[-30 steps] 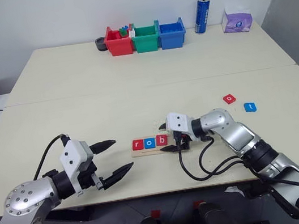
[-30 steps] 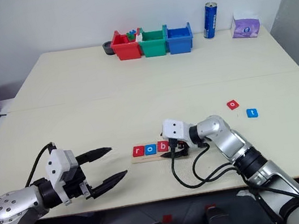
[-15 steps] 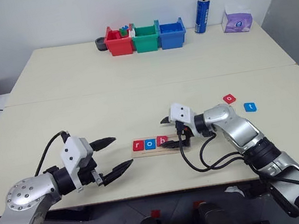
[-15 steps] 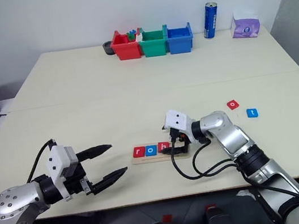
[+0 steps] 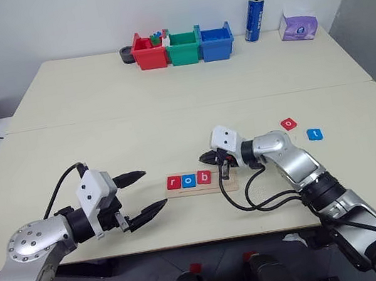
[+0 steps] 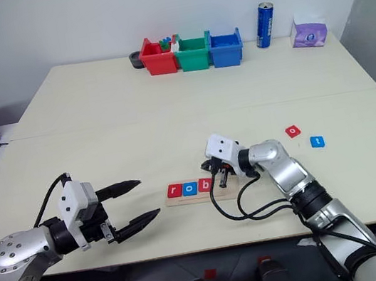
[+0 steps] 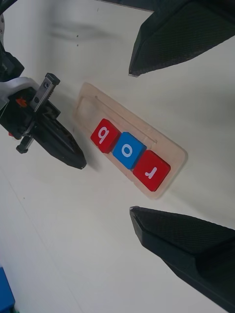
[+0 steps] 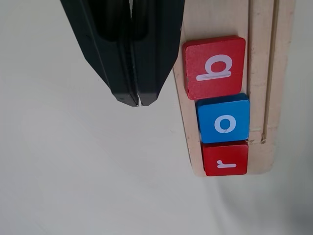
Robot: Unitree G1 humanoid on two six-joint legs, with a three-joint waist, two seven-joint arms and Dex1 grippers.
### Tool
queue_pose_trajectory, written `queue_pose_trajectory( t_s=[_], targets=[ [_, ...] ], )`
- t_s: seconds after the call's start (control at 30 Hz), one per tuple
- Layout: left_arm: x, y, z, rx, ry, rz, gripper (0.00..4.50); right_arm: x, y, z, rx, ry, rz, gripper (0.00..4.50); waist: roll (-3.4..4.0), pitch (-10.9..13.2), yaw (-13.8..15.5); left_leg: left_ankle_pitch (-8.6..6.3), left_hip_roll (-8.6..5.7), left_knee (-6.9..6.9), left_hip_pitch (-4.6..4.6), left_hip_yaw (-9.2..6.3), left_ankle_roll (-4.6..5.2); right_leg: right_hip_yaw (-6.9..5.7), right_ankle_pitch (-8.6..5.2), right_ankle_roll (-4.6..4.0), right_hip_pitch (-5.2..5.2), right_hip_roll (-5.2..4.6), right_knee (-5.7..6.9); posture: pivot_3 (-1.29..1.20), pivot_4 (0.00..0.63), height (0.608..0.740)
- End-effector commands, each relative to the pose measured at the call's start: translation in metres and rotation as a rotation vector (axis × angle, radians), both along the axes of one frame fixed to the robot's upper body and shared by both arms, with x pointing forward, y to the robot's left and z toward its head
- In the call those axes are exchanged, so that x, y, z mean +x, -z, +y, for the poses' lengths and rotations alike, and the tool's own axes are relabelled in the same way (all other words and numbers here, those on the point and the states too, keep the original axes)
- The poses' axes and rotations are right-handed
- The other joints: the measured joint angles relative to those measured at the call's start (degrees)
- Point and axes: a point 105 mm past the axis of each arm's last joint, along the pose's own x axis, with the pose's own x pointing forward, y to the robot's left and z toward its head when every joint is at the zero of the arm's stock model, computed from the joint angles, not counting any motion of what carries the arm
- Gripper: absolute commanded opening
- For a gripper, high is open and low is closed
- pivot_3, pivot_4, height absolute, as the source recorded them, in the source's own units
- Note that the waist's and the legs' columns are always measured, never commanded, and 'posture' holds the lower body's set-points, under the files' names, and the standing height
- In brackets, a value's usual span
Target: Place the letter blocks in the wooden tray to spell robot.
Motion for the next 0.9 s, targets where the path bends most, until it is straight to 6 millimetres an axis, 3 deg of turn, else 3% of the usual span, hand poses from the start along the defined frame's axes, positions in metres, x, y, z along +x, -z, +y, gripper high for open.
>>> queue_pose_trajectory(
  t_s=[0.03, 0.4, 0.9],
  targets=[
    [-0.001, -0.006, 0.001, 0.016, 0.005, -0.034, 4.5, -0.003, -0.011, 0.011, -0.002, -0.057, -0.081, 0.02, 0.0, 0.0, -0.01, 0.0, 0.0, 0.0, 0.0, 0.0, 0.0, 0.0, 0.0, 0.01, 0.0, 0.0, 0.0, 0.0, 0.15, 0.74],
    [-0.001, -0.005, 0.0, 0.017, 0.001, -0.038, 4.5, -0.014, -0.006, 0.018, -0.06, -0.149, -0.181, 0.02, 0.0, 0.0, 0.0, 0.0, 0.01, 0.0, -0.01, -0.01, 0.0, 0.0, 0.01, -0.01, -0.01, 0.0, 0.0, 0.0, 0.15, 0.74],
    [0.0, -0.005, -0.001, 0.018, 0.003, -0.04, 4.5, -0.014, 0.0, 0.013, -0.118, -0.167, -0.249, 0.02, 0.0, 0.0, 0.0, 0.0, 0.01, 0.0, -0.01, -0.01, 0.0, 0.0, 0.01, -0.02, -0.01, 0.0, 0.0, 0.0, 0.15, 0.74]
  ],
)
